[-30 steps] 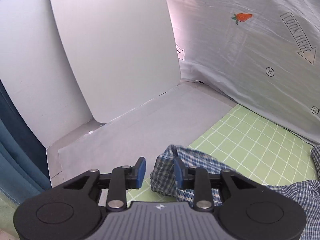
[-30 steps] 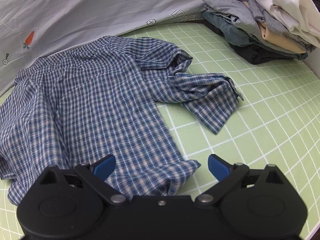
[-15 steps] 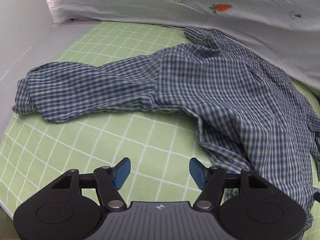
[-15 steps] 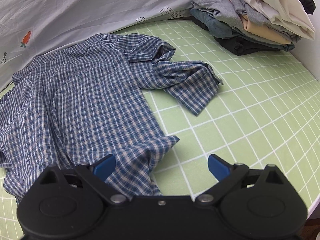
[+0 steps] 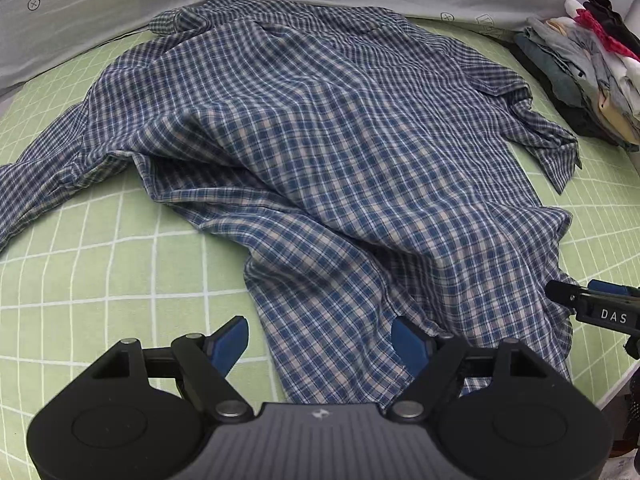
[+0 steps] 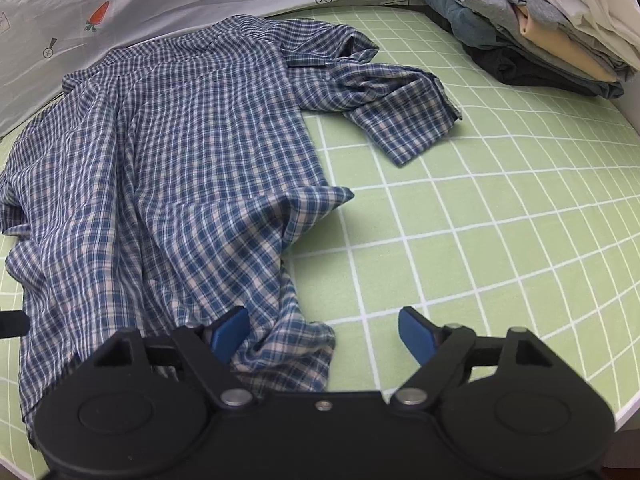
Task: Fold clothes
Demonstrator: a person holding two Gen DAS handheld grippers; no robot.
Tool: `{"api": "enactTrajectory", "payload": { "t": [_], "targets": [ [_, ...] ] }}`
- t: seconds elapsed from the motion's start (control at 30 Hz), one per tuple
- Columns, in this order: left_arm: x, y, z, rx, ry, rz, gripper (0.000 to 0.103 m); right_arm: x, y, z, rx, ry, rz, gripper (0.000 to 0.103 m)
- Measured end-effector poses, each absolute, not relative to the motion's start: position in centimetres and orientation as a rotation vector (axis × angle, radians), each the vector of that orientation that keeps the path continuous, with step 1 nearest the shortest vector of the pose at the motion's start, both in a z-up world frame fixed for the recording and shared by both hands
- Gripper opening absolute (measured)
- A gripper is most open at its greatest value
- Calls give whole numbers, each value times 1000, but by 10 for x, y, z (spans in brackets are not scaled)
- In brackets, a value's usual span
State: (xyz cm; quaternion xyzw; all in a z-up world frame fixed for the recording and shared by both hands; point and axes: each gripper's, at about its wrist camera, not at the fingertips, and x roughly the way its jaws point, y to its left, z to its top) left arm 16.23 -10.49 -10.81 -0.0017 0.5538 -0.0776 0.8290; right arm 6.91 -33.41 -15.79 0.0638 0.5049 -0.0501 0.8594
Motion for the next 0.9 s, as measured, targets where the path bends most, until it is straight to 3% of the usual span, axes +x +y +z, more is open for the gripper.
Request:
{"api": "enactTrajectory", "payload": {
  "t": [0.13, 0.2, 0.23, 0.27, 0.37, 0.73, 0.9],
  "targets": [
    [158, -113, -115, 45, 1147, -123, 75, 62, -328, -158, 140, 1053, -68, 68],
    [157, -113, -120, 65, 1153, -105, 54, 61, -326, -158, 138, 1050, -68, 68],
    [157, -112, -123, 69, 1166, -99, 37, 60, -325, -158, 140, 1050, -70, 68],
    [156, -109, -126, 52, 1182, -92, 14, 60, -325, -158, 143, 1051, -74, 68],
    [149, -95, -127, 7, 1174, -56, 0, 59, -323, -159, 153, 1054, -83, 68],
    [113, -5, -122, -263, 1176, 108, 2, 46, -299, -168, 192, 1074, -80, 71],
    [115, -20, -117, -231, 1164, 13, 22, 43, -286, -175, 127, 1086, -96, 75]
  ]
}}
